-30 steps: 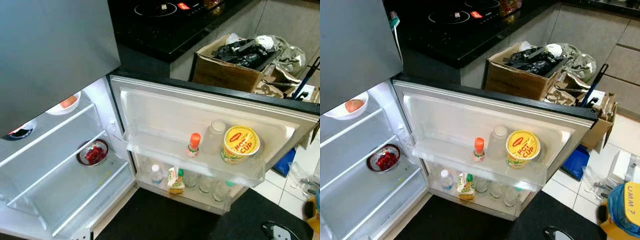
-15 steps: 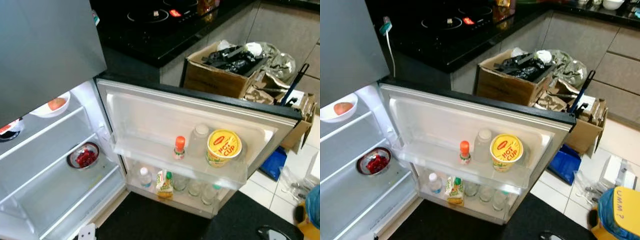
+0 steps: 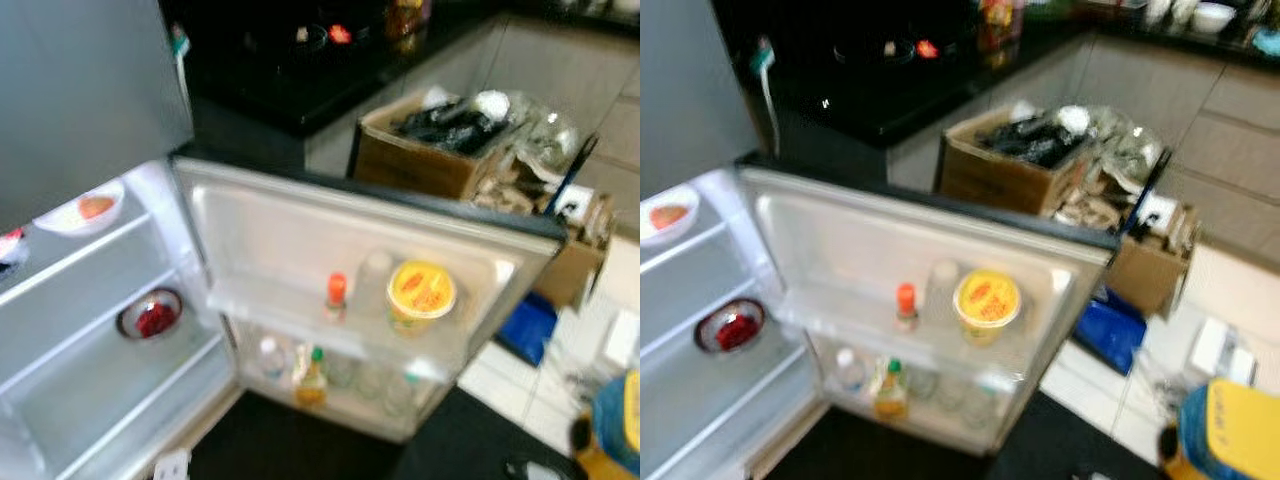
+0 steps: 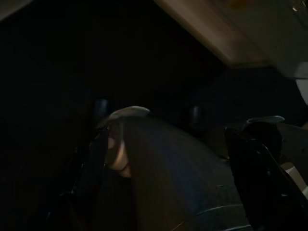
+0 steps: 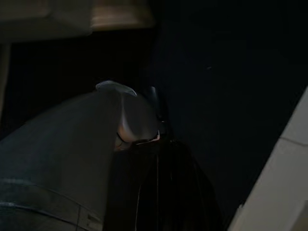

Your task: Restocking fridge

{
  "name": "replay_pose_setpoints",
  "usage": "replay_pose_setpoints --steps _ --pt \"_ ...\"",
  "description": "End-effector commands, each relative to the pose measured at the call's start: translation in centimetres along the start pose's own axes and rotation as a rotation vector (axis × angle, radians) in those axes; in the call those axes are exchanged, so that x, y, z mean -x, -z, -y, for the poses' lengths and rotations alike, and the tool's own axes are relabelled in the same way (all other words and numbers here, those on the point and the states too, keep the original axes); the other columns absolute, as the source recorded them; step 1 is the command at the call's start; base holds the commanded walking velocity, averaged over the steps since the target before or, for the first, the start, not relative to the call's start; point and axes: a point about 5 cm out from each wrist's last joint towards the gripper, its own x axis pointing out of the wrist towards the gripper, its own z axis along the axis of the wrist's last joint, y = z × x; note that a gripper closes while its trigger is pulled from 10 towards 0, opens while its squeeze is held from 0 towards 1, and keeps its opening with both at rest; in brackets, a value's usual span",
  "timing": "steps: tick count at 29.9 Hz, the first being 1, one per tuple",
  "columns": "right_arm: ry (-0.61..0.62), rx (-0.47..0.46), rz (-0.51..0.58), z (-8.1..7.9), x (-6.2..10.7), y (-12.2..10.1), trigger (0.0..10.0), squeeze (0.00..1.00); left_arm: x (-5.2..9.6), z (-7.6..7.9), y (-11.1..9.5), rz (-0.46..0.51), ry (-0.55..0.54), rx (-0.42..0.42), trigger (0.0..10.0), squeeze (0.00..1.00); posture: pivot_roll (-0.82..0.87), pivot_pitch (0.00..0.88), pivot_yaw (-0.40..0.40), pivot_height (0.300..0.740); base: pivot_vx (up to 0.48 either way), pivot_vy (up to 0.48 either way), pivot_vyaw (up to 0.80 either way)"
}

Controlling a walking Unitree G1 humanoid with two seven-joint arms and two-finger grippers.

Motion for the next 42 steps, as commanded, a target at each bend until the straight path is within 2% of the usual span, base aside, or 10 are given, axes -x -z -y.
replay_pose_setpoints --steps 1,11,19,26,42 --pt "0.018 0.001 -0.013 0.58 0.21 0.26 10.0 0.00 0.15 0.01 0.79 -0.033 0.002 0.003 10.0 0.00 -0.08 0.114 -0.003 0.740 0.000 -0.480 0.00" --pt "0.012 0.006 -0.021 0.50 0.22 0.49 10.0 0.00 0.19 0.07 1.11 -0.041 0.001 0.009 10.0 0.00 -0.08 0.120 -0.004 0.740 0.000 -0.480 0.00" --pt "-0.028 0.038 0.010 0.62 0.36 0.21 10.0 0.00 0.16 0.09 1.22 -0.044 -0.010 0.022 10.0 0.00 -0.08 0.120 -0.002 0.740 0.000 0.000 0.00" --pt "-0.080 0.086 -0.002 0.23 0.35 0.31 10.0 0.00 0.09 0.16 1.12 -0.040 -0.015 0.026 10.0 0.00 -0.08 0.120 -0.002 0.740 0.000 0.000 0.77" --pt "-0.107 0.071 0.003 0.20 0.44 0.47 10.0 0.00 0.08 0.31 1.34 -0.049 -0.006 0.019 10.0 0.00 -0.08 0.120 -0.002 0.740 0.000 0.000 0.77"
